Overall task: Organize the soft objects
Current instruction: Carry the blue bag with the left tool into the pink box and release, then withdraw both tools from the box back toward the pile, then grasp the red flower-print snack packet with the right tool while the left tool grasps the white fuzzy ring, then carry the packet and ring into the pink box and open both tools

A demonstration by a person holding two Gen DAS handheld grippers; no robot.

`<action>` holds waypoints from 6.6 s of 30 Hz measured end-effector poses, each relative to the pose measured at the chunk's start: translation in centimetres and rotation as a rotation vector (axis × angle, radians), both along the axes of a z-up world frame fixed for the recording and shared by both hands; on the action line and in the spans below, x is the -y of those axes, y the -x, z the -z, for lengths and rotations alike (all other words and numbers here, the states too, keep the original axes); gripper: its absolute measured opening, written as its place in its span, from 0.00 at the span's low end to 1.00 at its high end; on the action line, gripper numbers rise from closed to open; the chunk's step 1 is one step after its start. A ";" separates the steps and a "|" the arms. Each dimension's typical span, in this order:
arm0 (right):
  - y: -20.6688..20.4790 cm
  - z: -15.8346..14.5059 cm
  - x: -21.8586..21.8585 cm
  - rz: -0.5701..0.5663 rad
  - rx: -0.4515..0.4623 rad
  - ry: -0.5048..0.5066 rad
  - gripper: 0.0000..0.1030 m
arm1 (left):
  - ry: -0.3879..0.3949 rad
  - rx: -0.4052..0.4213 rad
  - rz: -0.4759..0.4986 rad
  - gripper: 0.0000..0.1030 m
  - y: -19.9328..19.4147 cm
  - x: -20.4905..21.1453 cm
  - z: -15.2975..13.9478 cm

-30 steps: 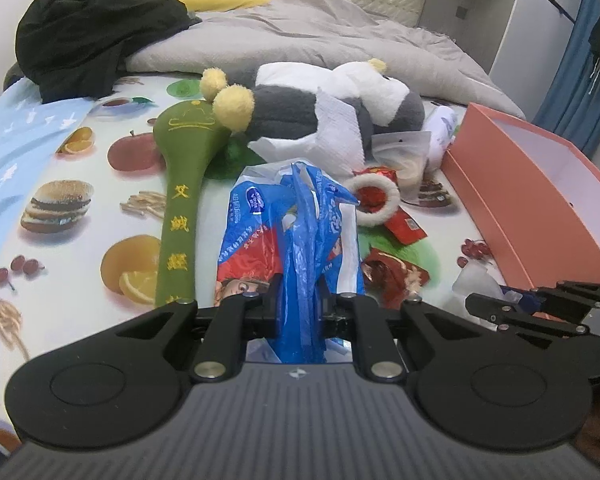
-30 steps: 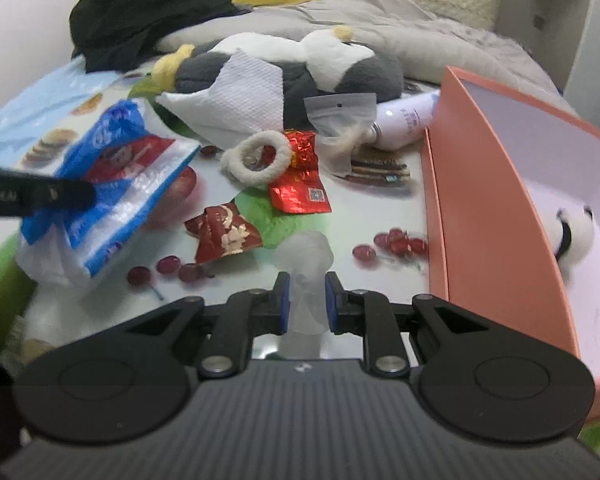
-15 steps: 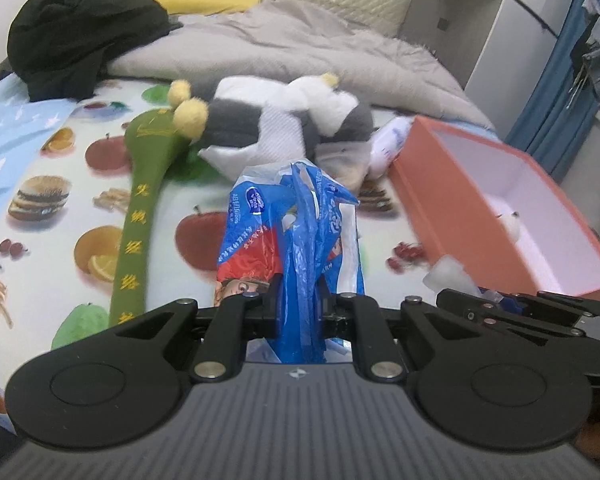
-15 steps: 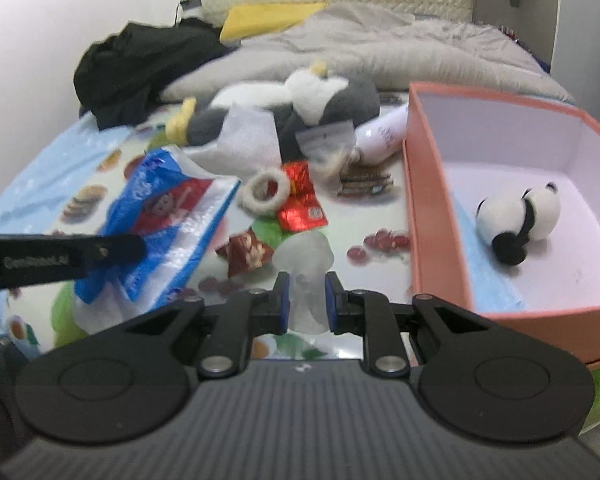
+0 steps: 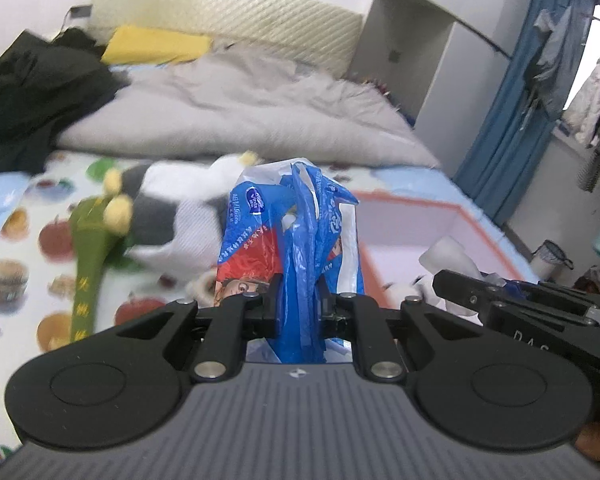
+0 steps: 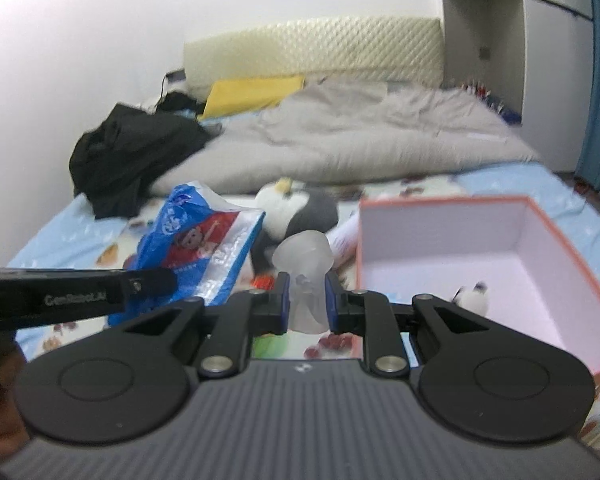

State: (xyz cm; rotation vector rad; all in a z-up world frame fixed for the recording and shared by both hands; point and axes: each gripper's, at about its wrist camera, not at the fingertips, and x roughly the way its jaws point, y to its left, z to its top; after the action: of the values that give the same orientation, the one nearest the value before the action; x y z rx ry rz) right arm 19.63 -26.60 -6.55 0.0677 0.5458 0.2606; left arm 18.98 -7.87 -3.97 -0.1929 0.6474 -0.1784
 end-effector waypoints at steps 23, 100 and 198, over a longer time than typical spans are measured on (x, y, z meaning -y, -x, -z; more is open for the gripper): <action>-3.0 -5.3 11.0 0.222 0.013 -0.027 0.21 | 0.016 0.027 0.220 0.16 -6.3 13.7 -6.7; 11.1 -1.9 3.2 0.127 -0.006 -0.126 0.54 | -0.080 0.058 0.139 0.41 9.2 1.1 -4.2; -8.0 17.1 -11.9 -0.326 -0.225 0.065 0.38 | -0.040 -0.234 0.007 0.19 -16.5 -8.4 19.3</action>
State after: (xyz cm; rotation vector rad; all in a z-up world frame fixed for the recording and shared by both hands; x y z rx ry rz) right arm 27.60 -14.75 -23.69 -0.0563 0.7896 0.5571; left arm 35.47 0.50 -23.29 -0.1741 0.8837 -0.1502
